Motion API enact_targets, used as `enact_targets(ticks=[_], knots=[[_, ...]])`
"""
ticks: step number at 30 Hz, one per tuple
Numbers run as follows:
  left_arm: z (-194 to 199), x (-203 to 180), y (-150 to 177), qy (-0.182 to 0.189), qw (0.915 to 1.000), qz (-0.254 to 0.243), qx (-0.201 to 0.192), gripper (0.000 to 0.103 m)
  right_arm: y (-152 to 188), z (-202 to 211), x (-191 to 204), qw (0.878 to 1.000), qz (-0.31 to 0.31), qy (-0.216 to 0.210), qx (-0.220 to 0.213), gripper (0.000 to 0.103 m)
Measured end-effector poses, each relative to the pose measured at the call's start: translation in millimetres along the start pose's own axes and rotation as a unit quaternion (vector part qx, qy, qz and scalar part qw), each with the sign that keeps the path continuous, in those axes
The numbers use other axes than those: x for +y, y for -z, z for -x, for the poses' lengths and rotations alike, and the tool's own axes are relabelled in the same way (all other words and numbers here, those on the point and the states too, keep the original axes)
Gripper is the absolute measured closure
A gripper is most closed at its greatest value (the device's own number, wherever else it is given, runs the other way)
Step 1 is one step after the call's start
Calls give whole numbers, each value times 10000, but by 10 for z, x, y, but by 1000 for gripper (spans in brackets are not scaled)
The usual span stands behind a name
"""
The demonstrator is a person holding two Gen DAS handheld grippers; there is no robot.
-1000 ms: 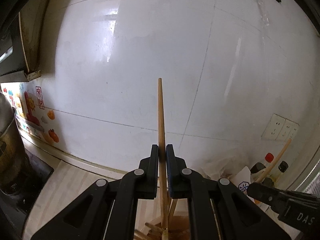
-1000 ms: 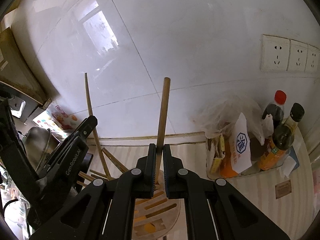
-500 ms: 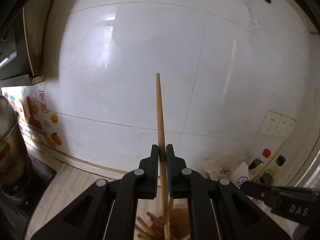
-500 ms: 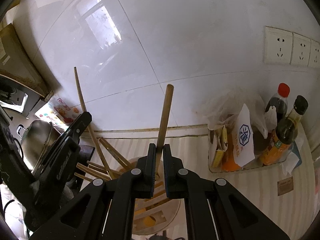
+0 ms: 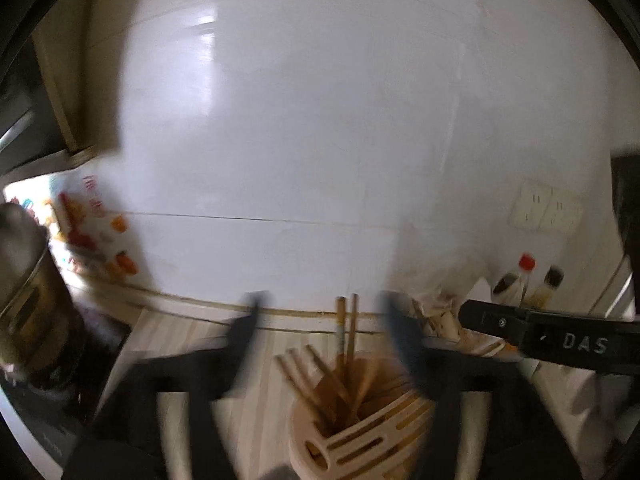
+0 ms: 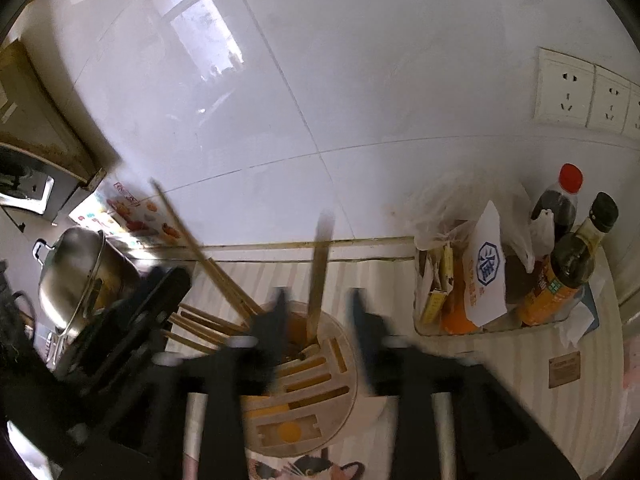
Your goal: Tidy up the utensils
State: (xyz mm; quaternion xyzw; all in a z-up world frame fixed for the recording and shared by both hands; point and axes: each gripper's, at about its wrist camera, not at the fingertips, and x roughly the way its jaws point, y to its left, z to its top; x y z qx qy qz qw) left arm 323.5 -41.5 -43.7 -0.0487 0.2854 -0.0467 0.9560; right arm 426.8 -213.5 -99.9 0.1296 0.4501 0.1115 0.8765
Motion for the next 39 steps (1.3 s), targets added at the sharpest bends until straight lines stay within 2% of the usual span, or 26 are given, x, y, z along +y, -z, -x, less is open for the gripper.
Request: enact_targets(ticks=[1, 2, 4, 7, 8, 11, 12, 15, 16, 23, 32, 39], knots=[[77, 49, -5, -46, 9999, 126, -28, 13, -4, 29, -21, 10000, -38, -16, -38, 49], [129, 90, -17, -75, 9998, 205, -10, 13, -10, 61, -34, 10000, -59, -29, -69, 49], [199, 171, -30, -269, 9989, 334, 194, 12, -21, 131, -55, 9999, -68, -43, -134, 49], [242, 256, 6, -425, 9969, 470, 459, 0, -21, 257, -75, 9997, -3, -27, -240, 46], [262, 269, 32, -582, 9957, 469, 549, 0, -14, 298, -74, 9996, 35, 5, -272, 43], [327, 260, 114, -900, 9926, 360, 731, 0, 56, 440, -25, 9983, 298, 314, -397, 29], [368, 247, 159, -984, 9916, 314, 780, 0, 110, 493, 7, 9968, 466, 468, -458, 21], [483, 220, 300, -1085, 9900, 238, 875, 0, 283, 563, 78, 9915, 803, 899, -494, 3], [514, 231, 335, -1105, 9895, 237, 899, 0, 361, 576, 91, 9894, 888, 1042, -478, 1], [907, 185, 549, -1083, 9878, 75, 1117, 0, 871, 822, 123, 9858, 849, 1353, -516, 0], [1824, 119, 623, -807, 9929, -246, 844, 0, 1519, 1721, 463, 9834, 470, 1444, -999, 0], [2504, 197, 759, -612, 9951, -442, 635, 0, 2013, 2419, 865, 9751, 400, 1693, -1377, 0]])
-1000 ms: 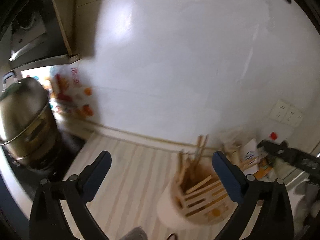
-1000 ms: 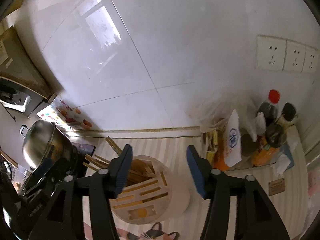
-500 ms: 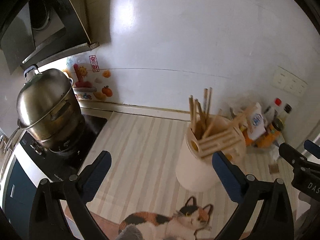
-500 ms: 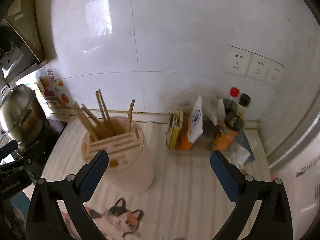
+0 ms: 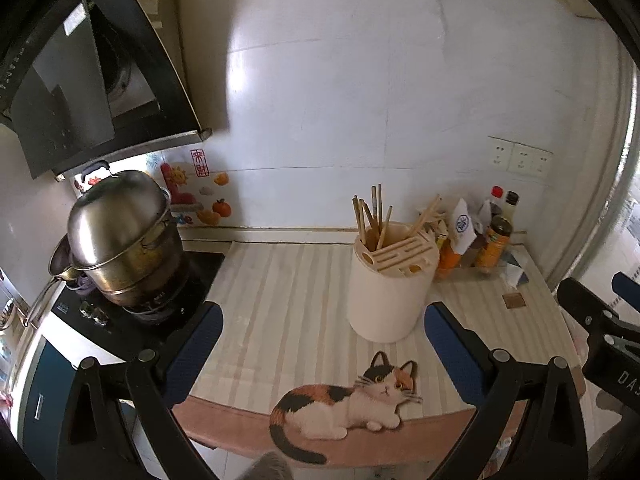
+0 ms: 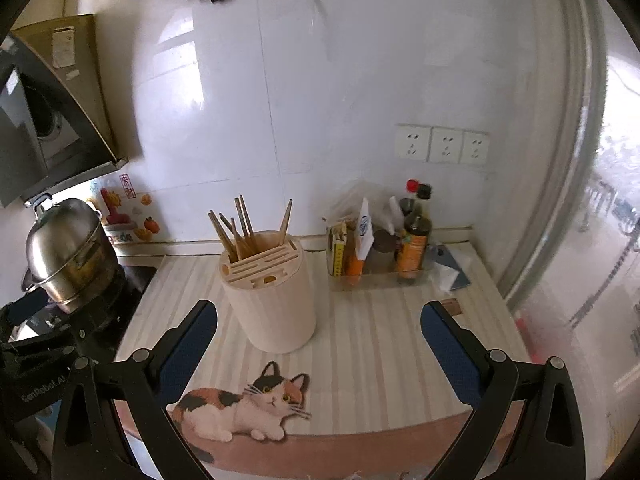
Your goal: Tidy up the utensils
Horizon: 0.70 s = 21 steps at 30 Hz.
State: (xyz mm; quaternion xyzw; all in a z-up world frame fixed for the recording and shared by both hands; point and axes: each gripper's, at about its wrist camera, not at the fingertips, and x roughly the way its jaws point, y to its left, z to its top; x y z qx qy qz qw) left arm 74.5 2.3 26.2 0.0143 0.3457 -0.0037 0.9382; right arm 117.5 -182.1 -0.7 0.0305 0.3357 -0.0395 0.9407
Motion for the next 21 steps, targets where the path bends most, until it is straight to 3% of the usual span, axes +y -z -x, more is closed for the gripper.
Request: enact_targets(ticks=[11, 21], knots=[[508, 43, 143, 75, 9999, -29, -129, 0, 158, 724, 103, 9994, -52, 86, -331, 0], [644, 39, 149, -108, 9997, 144, -188, 0, 126, 888, 65, 9991, 6, -39, -425, 0]])
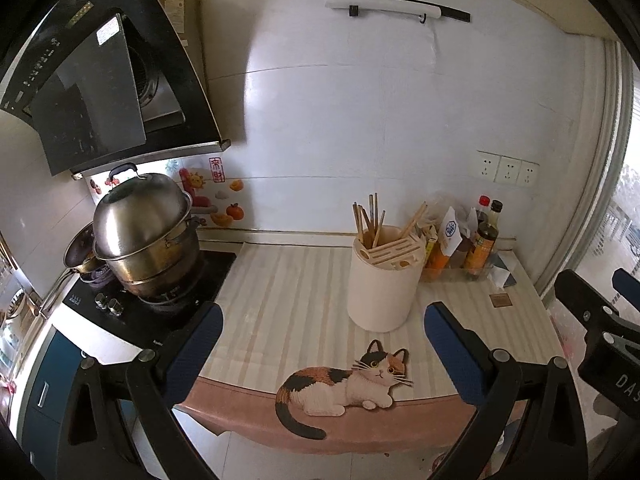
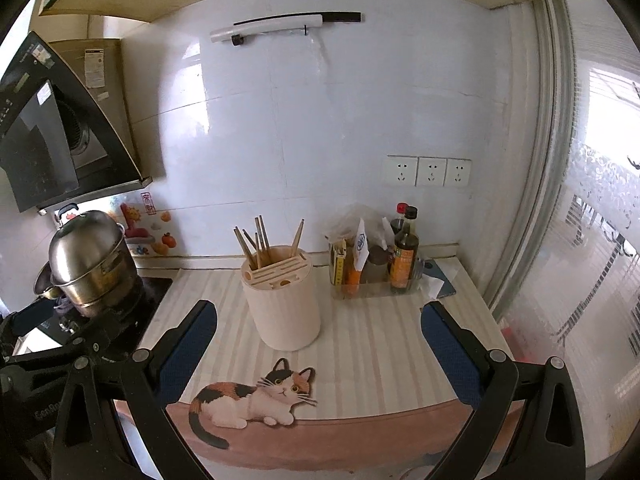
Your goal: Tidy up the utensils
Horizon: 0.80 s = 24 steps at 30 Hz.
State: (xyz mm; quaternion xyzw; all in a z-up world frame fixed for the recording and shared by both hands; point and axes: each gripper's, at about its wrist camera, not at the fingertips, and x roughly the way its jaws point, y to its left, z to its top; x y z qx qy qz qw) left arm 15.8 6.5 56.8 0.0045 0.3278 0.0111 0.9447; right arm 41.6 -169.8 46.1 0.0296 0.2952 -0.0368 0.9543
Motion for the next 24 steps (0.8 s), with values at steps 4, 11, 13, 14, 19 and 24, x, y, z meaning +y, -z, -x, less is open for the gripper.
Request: enact_targets(ticks=[4, 11, 13, 14, 19, 24], knots=[[-9, 14, 30, -27, 10000, 72, 15, 0, 4, -19, -11, 10000, 52, -8, 9, 0], [-2, 42, 48, -135, 9999, 92, -12, 0, 40, -68, 0, 9999, 89, -41, 64, 0], [7, 38, 46, -150, 9998, 86, -18, 0, 44, -87, 12, 9999, 108, -42, 71, 0], [3, 42, 42, -156, 9998, 86, -25, 0, 46, -93, 13, 9999, 107, -52, 76, 0], [-12, 43, 40, -161, 9998, 72, -36, 0, 44, -107, 17, 9999, 124, -28, 65, 0], [-12, 35, 30, -157, 9998, 67, -42, 0, 37, -128, 16, 9999, 138, 12, 80, 0]])
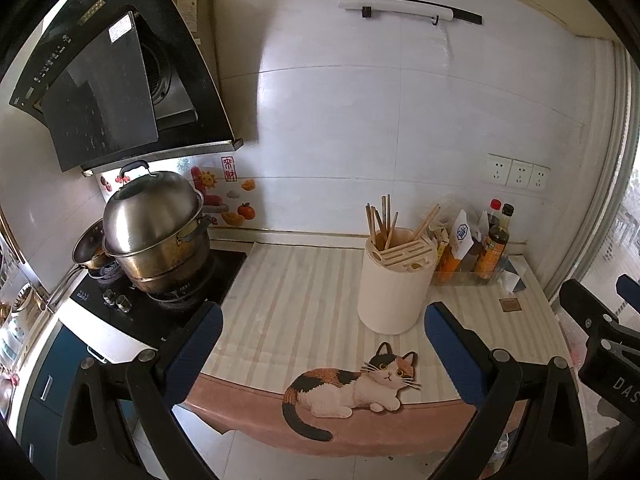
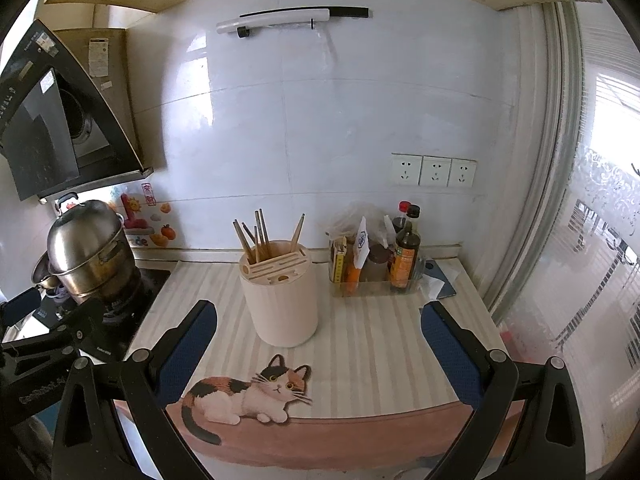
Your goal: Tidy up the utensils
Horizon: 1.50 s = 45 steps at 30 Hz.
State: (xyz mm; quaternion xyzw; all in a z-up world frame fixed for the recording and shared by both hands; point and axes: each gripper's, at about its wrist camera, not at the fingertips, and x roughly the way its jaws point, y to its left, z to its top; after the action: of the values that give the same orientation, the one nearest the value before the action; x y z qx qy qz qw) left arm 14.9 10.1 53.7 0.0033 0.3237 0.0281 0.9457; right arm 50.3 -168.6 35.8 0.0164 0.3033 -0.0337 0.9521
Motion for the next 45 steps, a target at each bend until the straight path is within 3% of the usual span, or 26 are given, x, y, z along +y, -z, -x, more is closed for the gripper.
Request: enact_targets(ticks=[45], knots=[[81, -91, -16, 61, 9999, -97, -72, 0, 29, 43, -15, 10000, 68, 35, 8, 0]])
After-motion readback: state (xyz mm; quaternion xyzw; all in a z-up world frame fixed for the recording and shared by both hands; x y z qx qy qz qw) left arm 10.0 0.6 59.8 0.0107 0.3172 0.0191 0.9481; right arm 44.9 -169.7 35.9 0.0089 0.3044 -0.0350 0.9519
